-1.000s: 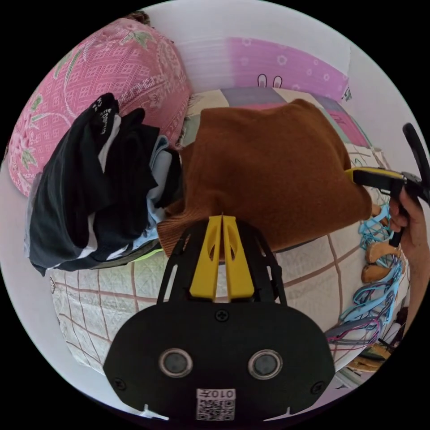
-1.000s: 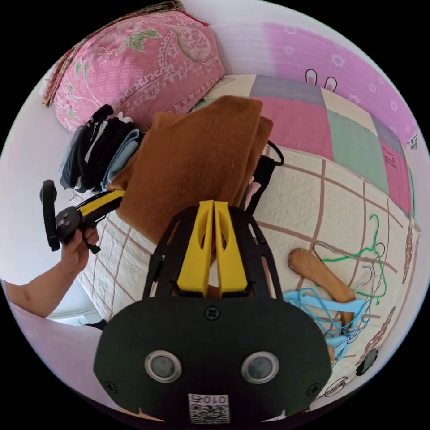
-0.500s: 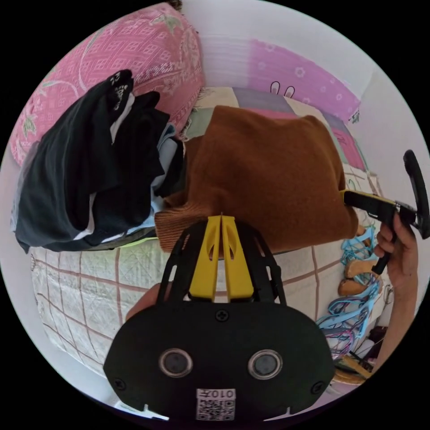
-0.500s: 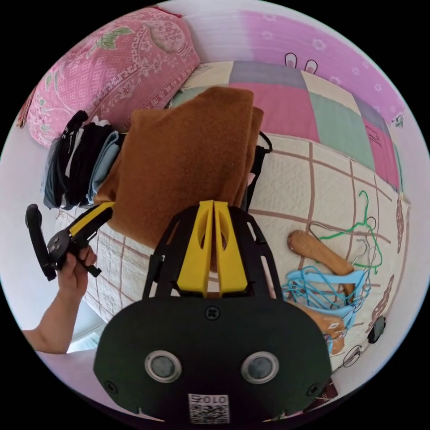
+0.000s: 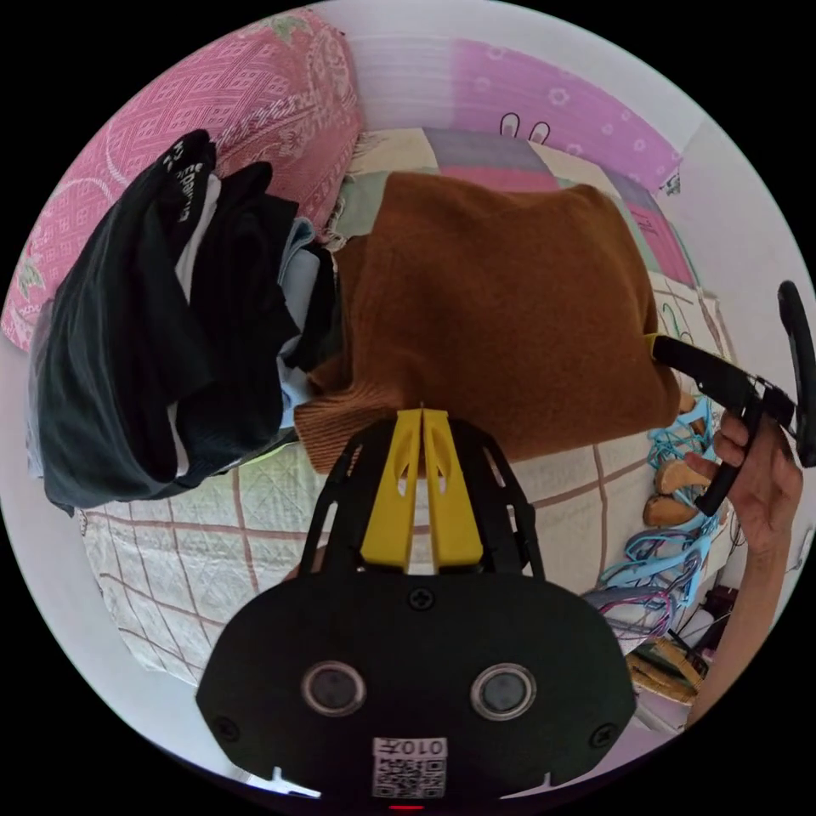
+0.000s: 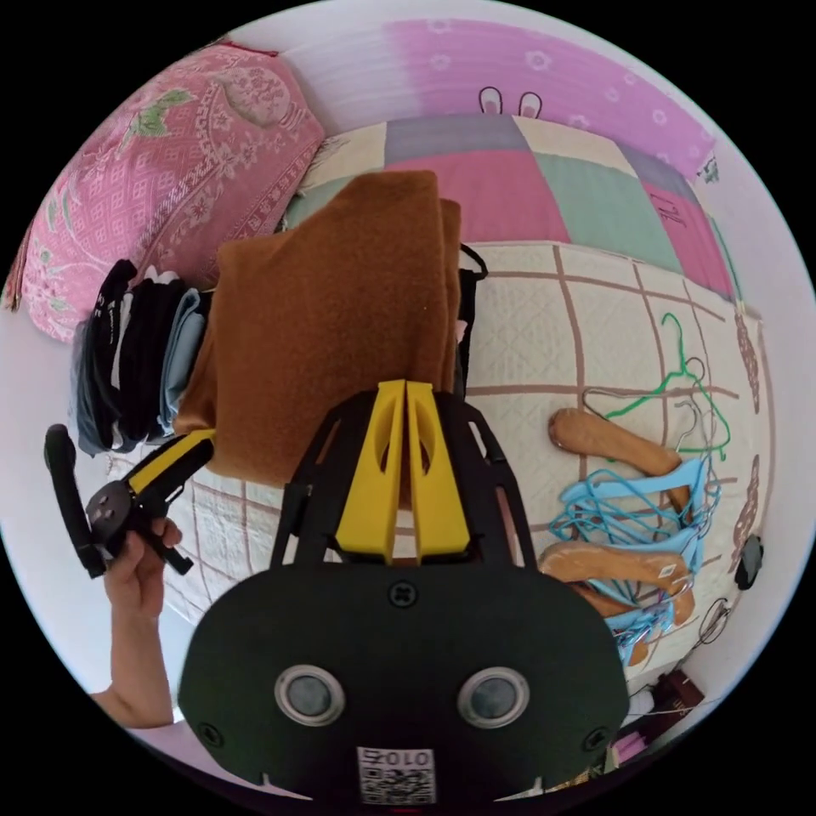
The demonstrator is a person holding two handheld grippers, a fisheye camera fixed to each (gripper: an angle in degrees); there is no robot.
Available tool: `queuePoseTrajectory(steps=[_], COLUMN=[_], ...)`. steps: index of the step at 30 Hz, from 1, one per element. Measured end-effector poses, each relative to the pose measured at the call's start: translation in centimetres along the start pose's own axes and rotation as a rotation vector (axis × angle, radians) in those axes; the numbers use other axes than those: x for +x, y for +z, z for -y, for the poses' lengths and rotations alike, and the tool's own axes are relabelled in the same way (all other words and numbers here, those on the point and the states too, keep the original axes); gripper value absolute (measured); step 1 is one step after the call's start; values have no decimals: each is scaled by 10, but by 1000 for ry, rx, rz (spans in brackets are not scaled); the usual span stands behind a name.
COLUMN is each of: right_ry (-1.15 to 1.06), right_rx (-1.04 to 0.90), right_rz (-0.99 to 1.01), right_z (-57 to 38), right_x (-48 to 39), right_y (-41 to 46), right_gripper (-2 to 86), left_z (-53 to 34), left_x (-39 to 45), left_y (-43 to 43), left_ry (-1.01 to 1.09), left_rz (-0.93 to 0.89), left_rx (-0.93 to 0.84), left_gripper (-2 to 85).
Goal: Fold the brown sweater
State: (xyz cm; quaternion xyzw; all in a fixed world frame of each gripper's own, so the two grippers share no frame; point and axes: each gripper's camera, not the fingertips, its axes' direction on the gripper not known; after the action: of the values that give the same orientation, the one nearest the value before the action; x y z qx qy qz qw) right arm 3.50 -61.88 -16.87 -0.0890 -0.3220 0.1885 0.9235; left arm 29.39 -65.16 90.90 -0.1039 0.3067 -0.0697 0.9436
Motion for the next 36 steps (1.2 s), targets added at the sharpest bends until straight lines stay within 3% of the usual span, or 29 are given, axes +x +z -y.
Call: queuePoseTrajectory(steps=[7, 12, 18, 26, 36], right_ry=[21, 44, -2, -53, -35], right_rx=[29, 116, 201, 312, 302], right_rz=[-237, -202, -167, -170, -123], right_z=[-47, -94, -171, -293, -399], right_x=[-47, -67, -104, -160, -208], right_y=[15, -7, -39, -62, -56], right_gripper=[31, 42, 80, 96, 90], left_z=[-12, -40, -96, -191, -296], left_x=[22, 43, 74, 128, 193], left_y=[-19, -58, -113, -172, -221], left_ry=[-137, -124, -93, -79, -40], left_rz=[-76, -38, -135, -49, 49], left_rx=[-48, -32, 41, 123, 246], left_gripper=[-3, -3, -4, -4, -4])
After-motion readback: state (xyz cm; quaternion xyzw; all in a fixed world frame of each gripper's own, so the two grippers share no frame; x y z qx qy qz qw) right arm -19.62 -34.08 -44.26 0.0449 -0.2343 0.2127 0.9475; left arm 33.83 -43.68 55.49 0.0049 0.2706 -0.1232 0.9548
